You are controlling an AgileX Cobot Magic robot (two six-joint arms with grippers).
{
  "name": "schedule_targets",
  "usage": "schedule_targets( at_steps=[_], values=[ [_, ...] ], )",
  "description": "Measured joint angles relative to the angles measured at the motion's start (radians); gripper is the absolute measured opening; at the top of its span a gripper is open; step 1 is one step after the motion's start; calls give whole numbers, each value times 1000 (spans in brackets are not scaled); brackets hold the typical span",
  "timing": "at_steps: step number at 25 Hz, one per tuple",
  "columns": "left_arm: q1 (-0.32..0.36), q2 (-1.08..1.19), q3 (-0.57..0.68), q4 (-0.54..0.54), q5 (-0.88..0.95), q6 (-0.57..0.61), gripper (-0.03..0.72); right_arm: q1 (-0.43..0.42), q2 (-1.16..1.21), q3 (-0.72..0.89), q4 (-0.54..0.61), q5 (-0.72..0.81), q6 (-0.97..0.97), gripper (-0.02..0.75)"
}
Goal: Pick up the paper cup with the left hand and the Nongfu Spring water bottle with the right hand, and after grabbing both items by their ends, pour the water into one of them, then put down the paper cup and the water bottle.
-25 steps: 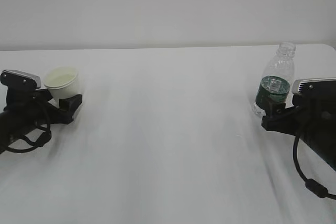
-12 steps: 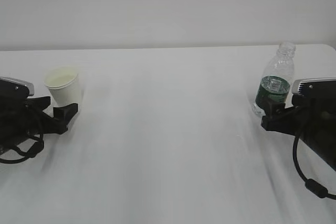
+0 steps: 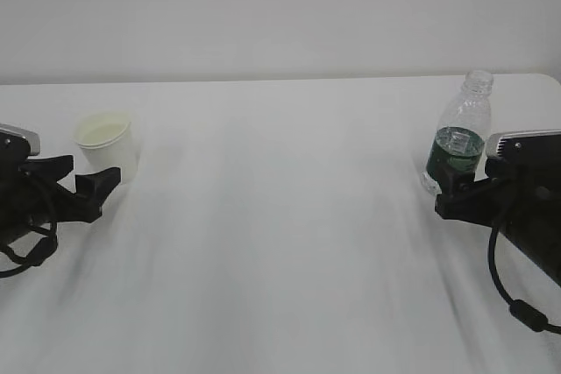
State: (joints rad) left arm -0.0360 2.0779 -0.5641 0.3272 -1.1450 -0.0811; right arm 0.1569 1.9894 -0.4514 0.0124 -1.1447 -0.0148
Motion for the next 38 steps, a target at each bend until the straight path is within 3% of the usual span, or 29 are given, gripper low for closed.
schedule_targets(
  at_steps=[17, 28, 38],
  values=[
    [0, -167, 107, 15, 0, -3, 592, 0, -109, 26, -3, 98, -50, 555],
    [0, -295, 112, 27, 0, -85, 591, 0, -307, 118, 19, 215, -55, 555],
    [0, -540, 114, 57, 147, -144, 590, 0, -483, 120, 20, 328, -53, 555]
  ],
)
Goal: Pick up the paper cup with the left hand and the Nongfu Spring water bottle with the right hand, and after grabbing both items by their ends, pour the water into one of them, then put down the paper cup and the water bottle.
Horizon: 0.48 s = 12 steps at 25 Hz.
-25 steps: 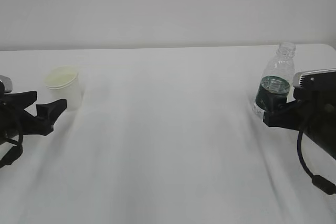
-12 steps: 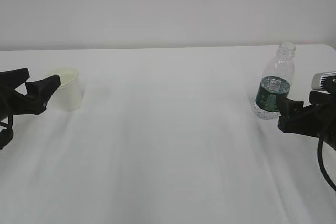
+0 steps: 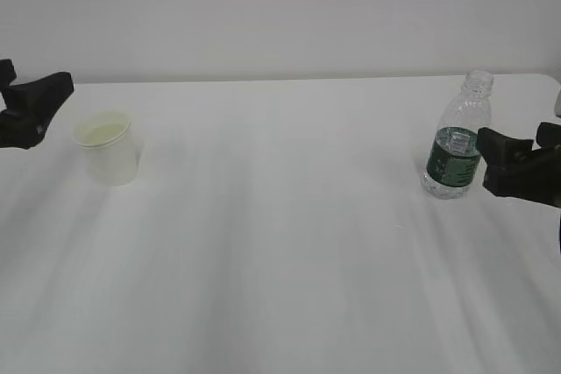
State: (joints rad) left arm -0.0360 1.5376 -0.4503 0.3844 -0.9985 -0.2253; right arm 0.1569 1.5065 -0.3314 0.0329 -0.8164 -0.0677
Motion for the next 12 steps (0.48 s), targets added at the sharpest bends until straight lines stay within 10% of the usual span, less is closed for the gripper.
schedule_targets(
  at_steps=[12],
  values=[
    [0, -289, 8, 3, 201, -25, 577, 0, -194, -3, 0, 163, 6, 555]
  ],
)
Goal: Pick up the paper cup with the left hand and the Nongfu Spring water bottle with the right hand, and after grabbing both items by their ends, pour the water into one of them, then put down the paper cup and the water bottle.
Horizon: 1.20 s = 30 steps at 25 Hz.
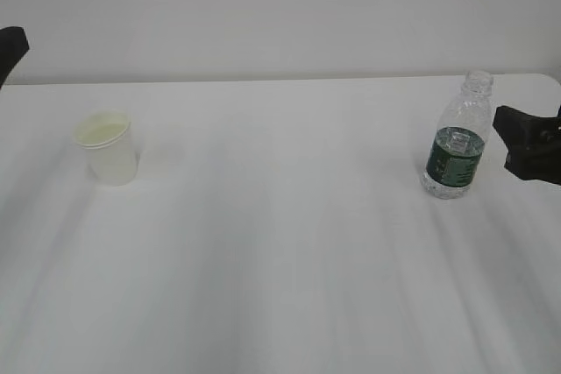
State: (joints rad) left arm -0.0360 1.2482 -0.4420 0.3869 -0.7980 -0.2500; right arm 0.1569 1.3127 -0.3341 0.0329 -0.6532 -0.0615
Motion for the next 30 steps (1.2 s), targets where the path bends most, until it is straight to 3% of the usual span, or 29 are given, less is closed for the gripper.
schedule_targets(
  at_steps=[14, 26, 30],
  values=[
    [0, -268, 2, 0, 258, -51, 576, 0, -169, -95, 5, 278, 2, 555],
    [0, -413, 2, -8, 442, -87, 576, 0, -282, -122, -22, 371, -18, 555],
    [0, -444, -60, -8, 551, -89, 575, 0, -326, -122, -33, 406, -43, 555]
  ],
)
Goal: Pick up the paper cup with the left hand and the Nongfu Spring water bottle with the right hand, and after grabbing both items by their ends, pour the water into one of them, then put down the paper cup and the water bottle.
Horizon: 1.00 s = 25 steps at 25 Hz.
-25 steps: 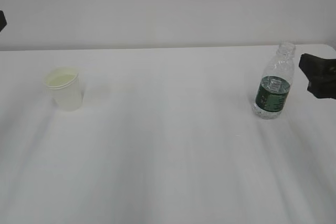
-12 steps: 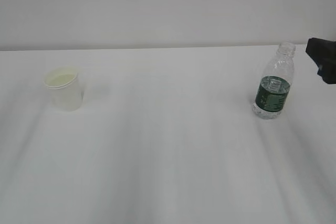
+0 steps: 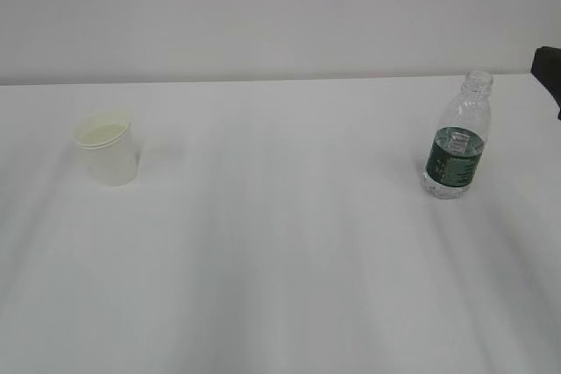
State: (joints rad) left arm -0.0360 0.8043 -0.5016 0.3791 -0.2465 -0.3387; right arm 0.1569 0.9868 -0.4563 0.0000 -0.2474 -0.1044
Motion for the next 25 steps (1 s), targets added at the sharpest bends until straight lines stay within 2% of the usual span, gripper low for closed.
schedule_targets(
  at_steps=[10, 16, 25],
  values=[
    [0, -10, -116, -30, 181, -2, 573, 0, -97, 0, 0, 55, -87, 555],
    [0, -30, -178, -65, 385, -2, 552, 0, -143, 0, 12, 145, -99, 555],
    [0, -173, -189, -102, 561, -2, 536, 0, -233, -15, 60, 309, -99, 555]
  ],
)
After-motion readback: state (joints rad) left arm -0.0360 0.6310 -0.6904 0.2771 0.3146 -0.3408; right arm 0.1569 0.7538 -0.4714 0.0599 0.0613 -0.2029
